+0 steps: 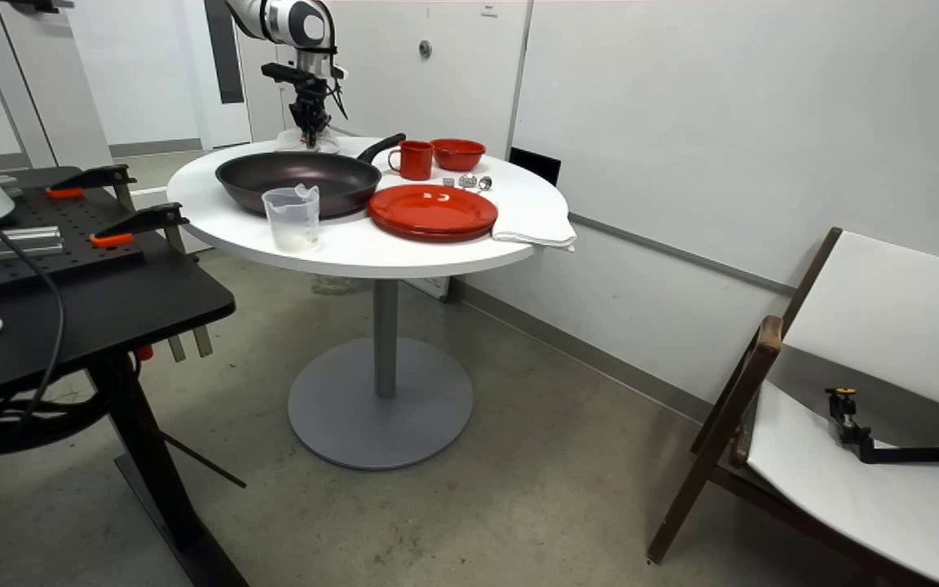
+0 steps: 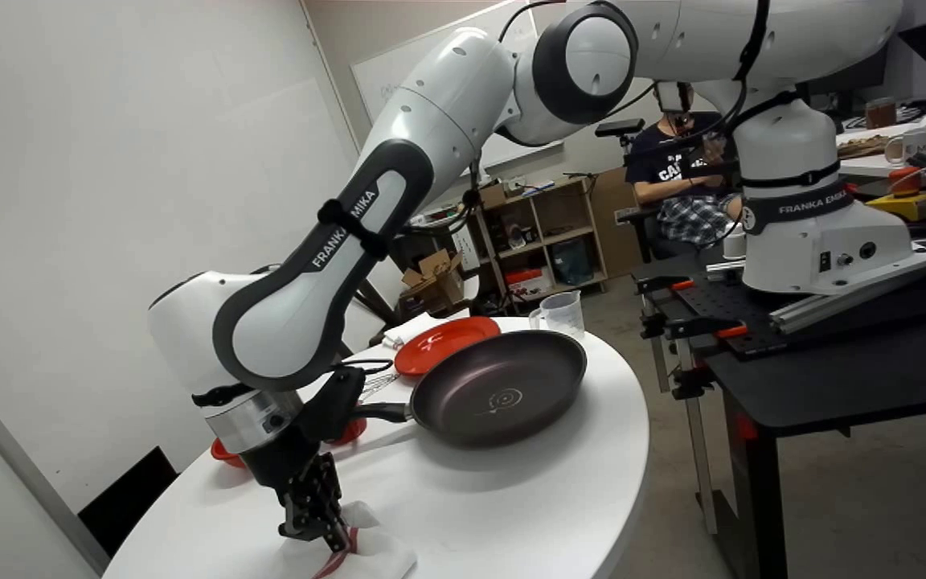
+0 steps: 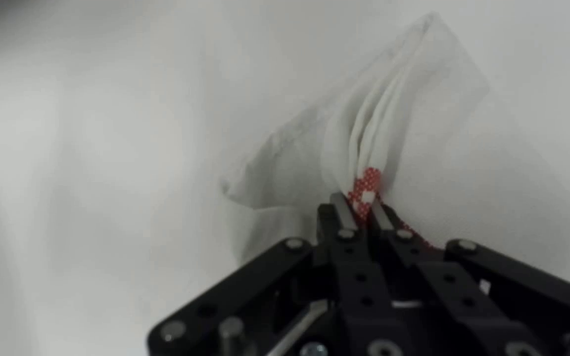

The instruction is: Use the towel to wipe the table top

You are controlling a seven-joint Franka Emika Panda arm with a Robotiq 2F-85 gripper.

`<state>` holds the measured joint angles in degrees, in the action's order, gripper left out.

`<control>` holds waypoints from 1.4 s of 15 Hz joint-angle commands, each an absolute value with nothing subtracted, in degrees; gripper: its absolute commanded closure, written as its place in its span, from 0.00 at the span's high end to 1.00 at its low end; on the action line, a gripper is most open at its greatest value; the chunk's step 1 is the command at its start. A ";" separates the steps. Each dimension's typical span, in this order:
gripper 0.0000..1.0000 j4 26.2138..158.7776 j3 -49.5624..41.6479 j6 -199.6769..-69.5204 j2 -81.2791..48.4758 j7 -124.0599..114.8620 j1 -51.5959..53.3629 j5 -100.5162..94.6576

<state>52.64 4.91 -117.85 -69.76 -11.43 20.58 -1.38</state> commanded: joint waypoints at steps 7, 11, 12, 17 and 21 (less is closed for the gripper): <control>0.02 55.10 9.67 -115.53 -68.25 -4.88 21.77 -1.74; 0.02 53.31 8.47 -116.45 -69.80 -5.29 23.07 -3.32; 0.02 53.03 8.12 -116.69 -70.12 -5.33 23.23 -3.83; 0.02 47.88 3.46 -117.03 -74.22 -6.51 23.84 -7.70; 0.02 43.45 1.01 -116.92 -76.44 -7.53 23.24 -8.47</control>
<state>49.26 3.15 -117.20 -72.72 -6.20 23.02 -7.15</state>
